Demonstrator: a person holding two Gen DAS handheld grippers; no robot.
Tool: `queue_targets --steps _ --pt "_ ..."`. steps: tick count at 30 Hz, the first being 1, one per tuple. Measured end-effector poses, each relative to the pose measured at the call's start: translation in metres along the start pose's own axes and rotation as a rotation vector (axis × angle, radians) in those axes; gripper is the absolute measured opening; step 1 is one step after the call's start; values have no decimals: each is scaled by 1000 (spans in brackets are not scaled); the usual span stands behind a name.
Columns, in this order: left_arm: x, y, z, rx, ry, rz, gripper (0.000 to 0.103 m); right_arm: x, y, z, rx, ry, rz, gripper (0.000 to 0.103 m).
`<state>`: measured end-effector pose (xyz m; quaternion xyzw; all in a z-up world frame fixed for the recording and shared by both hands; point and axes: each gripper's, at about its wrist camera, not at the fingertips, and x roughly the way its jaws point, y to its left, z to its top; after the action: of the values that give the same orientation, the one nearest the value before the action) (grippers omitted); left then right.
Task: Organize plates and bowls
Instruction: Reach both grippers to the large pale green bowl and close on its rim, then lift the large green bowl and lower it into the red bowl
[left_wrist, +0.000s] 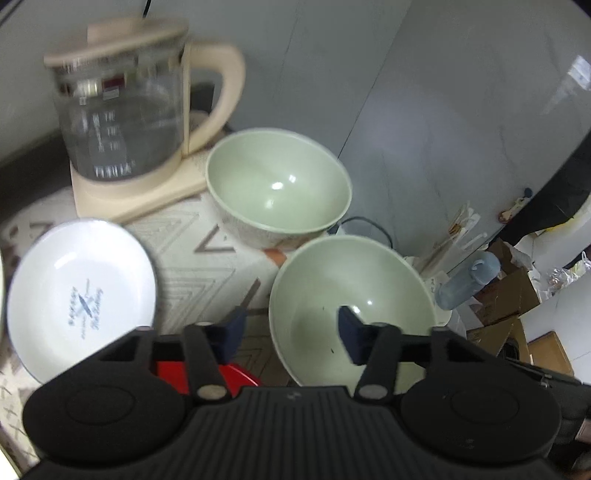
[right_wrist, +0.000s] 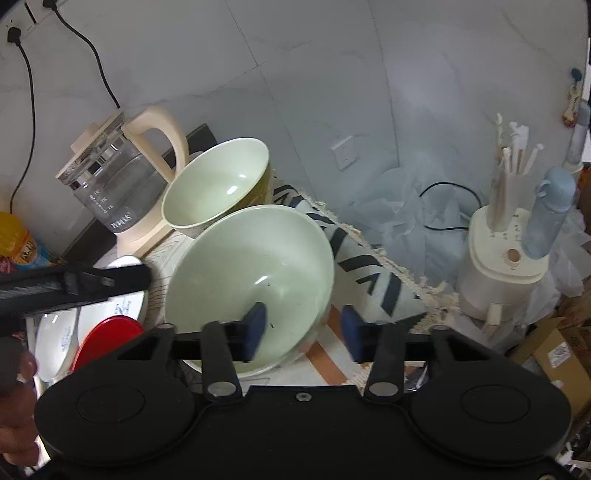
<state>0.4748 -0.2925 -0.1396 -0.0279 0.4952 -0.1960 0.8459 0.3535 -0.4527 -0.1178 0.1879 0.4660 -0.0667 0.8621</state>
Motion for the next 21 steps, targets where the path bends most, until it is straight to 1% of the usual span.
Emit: queue_targets --steps 1,2,4,6,8,11,13,16,21 --pt "4 0 0 -4 8 -2 44 3 -1 -1 3 6 -4 36" --pt "6 1 1 -5 13 -2 41 6 -1 -1 6 15 -10 33" --pt "13 2 1 -6 25 -5 35 11 -4 -2 19 31 -2 30" --pt "19 3 1 -17 35 -7 26 14 -6 -2 14 32 3 26" --pt "26 4 1 -26 46 6 22 18 -6 -1 10 34 -1 26" --pt "37 6 1 -47 64 15 16 25 -9 1 26 49 -11 20" --pt "38 7 2 -58 61 18 15 29 -9 2 25 53 -20 17" --pt "35 6 3 -64 63 12 15 30 -8 3 3 50 -22 17" --pt "15 5 4 -88 34 -12 15 18 -7 10 -23 29 -17 17"
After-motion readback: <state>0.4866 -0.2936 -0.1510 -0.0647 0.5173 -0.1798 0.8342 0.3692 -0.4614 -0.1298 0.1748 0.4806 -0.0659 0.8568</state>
